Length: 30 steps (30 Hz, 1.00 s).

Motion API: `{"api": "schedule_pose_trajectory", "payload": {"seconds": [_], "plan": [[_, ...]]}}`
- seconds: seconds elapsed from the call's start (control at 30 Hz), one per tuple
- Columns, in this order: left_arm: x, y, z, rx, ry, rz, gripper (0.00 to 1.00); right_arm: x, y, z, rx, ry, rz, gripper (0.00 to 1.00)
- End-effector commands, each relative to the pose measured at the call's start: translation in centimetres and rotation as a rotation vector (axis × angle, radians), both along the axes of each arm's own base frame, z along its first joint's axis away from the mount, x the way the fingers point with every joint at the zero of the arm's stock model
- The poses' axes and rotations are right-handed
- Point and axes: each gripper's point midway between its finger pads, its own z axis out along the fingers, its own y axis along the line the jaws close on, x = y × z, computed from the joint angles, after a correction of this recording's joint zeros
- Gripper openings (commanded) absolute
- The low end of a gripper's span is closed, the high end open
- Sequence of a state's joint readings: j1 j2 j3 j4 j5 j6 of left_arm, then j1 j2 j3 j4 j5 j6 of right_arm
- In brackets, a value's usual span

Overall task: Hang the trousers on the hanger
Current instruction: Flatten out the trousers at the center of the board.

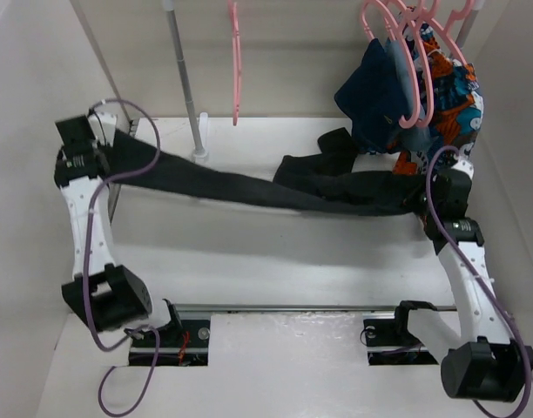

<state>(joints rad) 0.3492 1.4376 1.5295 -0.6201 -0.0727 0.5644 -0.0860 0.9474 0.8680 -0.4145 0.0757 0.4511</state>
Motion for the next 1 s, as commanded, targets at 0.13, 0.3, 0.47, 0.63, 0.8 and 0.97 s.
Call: {"api": "schedule_pose_trajectory", "payload": {"seconds": [0.13, 0.3, 0.47, 0.63, 0.8, 0.97], "plan": [[-14.7, 2.7, -18.2, 0.057, 0.646, 0.168, 0.0, -6.2, 0.3, -9.1, 0.216, 0.188, -0.195, 0.0], [-18.0, 2.4, -21.5, 0.052, 0.743, 0.181, 0.0, -9.5, -0.7, -10.4, 0.208, 0.202, -0.304, 0.02], [-18.7, 2.9, -21.4, 0.097, 0.782, 0.18, 0.05, -11.5, -2.2, -9.0, 0.182, 0.186, -0.412, 0.07], [-19.4, 3.2, -20.6, 0.11, 0.84, 0.191, 0.72, -13.4, -3.9, -8.1, 0.142, 0.187, -0.526, 0.99], [-14.4, 3.1, -15.2, 0.064, 0.588, 0.147, 0.77, -11.1, -4.9, -2.6, 0.044, 0.021, -0.46, 0.99], [-8.7, -3.1, -11.4, -0.095, 0.36, -0.112, 0.77, -3.5, 0.6, -0.6, -0.095, -0.018, 0.027, 0.99]]}}
